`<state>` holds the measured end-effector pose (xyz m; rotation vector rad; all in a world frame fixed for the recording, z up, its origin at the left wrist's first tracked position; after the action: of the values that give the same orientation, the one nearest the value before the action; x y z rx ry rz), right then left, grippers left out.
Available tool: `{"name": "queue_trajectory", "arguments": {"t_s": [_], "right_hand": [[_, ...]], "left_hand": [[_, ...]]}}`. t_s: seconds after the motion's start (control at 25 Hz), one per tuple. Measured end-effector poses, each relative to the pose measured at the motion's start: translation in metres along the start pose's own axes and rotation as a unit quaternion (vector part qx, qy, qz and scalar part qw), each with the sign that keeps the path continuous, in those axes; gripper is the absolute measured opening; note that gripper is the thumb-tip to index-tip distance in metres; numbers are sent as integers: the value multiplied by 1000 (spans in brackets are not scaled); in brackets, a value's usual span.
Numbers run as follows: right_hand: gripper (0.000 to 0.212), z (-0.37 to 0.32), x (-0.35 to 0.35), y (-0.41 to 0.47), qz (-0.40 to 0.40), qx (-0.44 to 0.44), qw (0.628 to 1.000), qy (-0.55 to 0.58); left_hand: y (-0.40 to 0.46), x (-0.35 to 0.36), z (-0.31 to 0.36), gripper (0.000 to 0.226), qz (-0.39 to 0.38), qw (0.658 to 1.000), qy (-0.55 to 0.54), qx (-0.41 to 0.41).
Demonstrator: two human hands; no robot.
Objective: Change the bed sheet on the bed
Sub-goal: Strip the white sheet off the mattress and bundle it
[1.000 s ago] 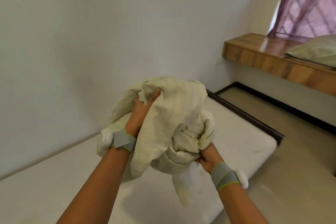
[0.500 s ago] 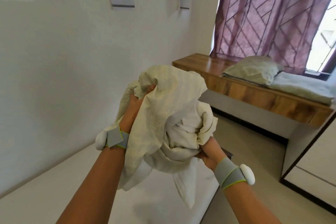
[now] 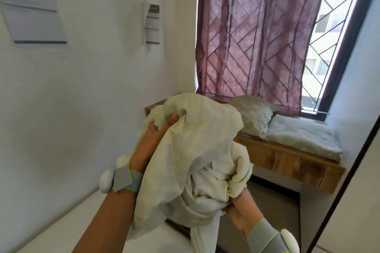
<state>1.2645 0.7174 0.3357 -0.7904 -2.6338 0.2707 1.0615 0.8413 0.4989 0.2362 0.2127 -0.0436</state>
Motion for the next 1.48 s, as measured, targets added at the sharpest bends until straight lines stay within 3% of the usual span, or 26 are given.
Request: {"name": "queue_trajectory", "arguments": {"t_s": [0.12,0.24,0.36,0.52,0.56,0.6,0.68,0.76,1.28,1.4,1.48], "right_hand": [[28,-27,-30,76,8,26,1000,-7],[30,-67,-44,144,-10,49,999,9],[29,-105,-53,208,-34,49,998,20],[29,-142,-50,273,-45,46,997,35],[28,-150,-46,287,-53,50,997,40],[26,-158,-41,301,-59,51,996,47],[21,-174,-29,333,-63,49,995,53],[18,-184,-13,371,-77,50,994,65],[35,-268,139,682,-133,-33,989,63],[37,-256,167,750,-136,-11,989,65],[35,-218,165,775,-108,34,993,-10]], "left_hand": [[46,65,4,90,30,999,20,29],[90,121,33,66,26,999,-12,37],[137,162,48,54,70,997,-1,33],[179,193,72,126,96,993,-58,46],[190,204,77,140,67,994,-59,61],[196,220,85,140,31,994,-6,104],[212,249,89,132,-19,976,108,186],[254,256,81,128,16,973,134,186],[565,280,17,93,113,979,-36,166],[642,288,-19,84,116,983,-36,141],[670,298,-62,75,130,987,-7,95]]}}
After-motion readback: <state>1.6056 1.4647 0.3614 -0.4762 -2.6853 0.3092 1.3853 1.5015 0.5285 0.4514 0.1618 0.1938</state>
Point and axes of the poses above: each hand's wrist, its own y-axis towards the middle knuckle, its own x-axis out of the palm, z = x × y, the point moved 9 cm from there along y, towards the middle knuckle, and after that the axes turned 10 degrees about z, right-handed, at the moved point
